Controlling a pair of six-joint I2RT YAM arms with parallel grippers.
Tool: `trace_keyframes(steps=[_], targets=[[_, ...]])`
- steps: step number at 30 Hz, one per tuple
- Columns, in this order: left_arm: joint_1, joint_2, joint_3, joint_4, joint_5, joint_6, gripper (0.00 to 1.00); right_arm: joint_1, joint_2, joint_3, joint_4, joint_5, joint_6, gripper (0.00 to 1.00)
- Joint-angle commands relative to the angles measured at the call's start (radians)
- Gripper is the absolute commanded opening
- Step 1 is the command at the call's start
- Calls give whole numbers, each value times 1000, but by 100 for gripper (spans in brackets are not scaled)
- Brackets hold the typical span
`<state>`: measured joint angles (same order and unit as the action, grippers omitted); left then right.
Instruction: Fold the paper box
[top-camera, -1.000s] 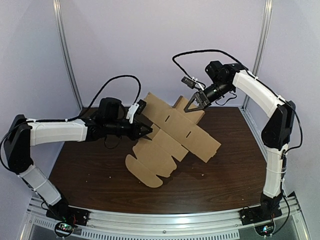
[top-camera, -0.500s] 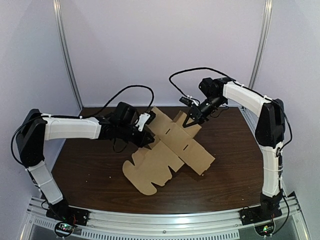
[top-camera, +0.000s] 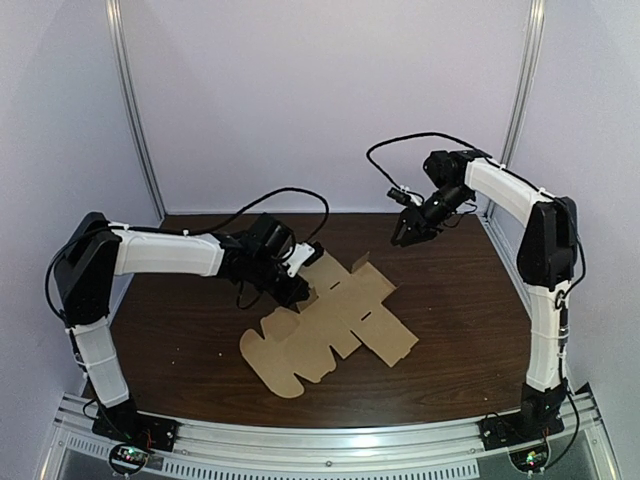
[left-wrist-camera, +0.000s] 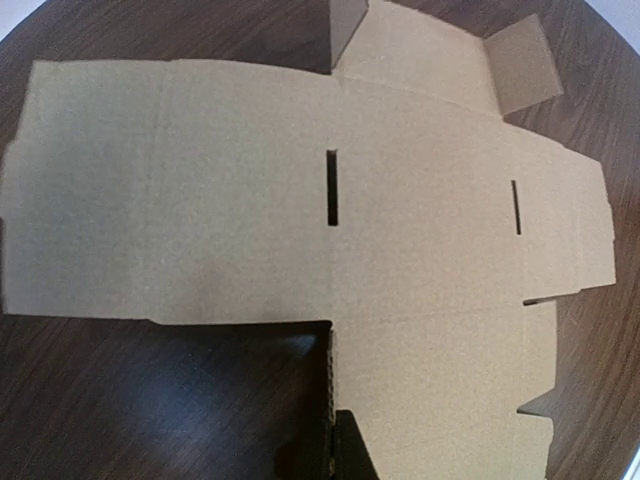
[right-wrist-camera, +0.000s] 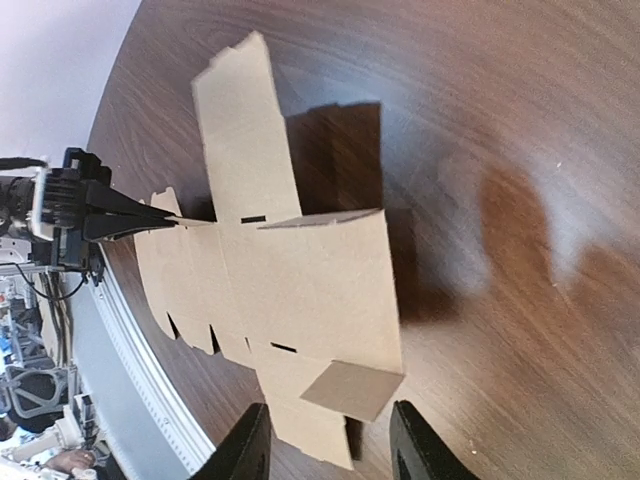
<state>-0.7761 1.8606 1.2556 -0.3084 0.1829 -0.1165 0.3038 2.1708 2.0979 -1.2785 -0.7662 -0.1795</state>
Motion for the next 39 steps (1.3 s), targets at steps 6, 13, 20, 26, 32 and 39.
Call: trace_keyframes(steps=[6,13,20,26,32,39], targets=[[2,54,20,-67,-56,103,0,146,-153,-252,165,-1,-49,31],[3,53,-6,-21,-51,91,0,248,-39,-248,176,-42,15,18],[1,42,-28,3,-43,91,0,265,48,-247,185,-20,64,13],[3,37,-50,41,-37,88,0,267,104,-216,203,42,114,10],[2,31,-66,69,-52,67,0,267,157,-194,210,62,159,7],[2,21,-69,66,-19,41,9,267,199,-217,213,117,176,3]])
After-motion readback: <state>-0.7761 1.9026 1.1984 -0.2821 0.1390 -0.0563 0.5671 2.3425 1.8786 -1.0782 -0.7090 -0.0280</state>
